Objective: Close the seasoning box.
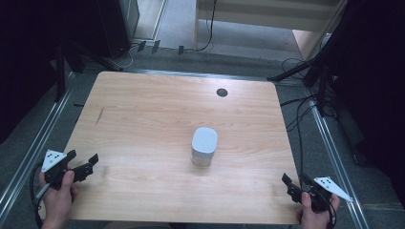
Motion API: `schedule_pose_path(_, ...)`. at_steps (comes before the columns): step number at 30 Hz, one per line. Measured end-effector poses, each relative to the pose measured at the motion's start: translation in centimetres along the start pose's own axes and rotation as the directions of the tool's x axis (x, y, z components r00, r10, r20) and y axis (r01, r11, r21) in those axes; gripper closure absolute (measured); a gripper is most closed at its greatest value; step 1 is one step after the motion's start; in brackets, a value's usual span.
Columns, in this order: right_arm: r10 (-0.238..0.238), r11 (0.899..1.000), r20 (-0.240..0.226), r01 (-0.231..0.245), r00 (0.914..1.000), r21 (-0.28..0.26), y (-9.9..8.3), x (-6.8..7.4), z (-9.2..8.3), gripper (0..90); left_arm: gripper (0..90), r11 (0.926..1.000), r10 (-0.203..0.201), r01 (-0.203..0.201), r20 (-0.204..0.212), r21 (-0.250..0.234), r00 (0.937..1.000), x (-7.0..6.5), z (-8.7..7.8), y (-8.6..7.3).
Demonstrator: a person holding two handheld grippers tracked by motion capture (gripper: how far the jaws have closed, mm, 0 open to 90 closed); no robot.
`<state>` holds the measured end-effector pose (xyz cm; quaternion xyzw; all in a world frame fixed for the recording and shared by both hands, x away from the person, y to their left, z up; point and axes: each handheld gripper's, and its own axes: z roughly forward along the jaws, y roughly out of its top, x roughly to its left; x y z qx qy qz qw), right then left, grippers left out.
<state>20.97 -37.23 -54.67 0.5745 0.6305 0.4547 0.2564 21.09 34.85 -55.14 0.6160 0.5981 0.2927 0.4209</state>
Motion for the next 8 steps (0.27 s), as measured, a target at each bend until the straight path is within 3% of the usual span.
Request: schedule_pose_path(8,-0.054,0.998,0.026,0.053,0.9982,0.024,0.02,0.70,0.28,24.6,14.2,1.0000,0.002,-0.003,0.006,0.006,1.0000,-0.03,0.06,0.03)
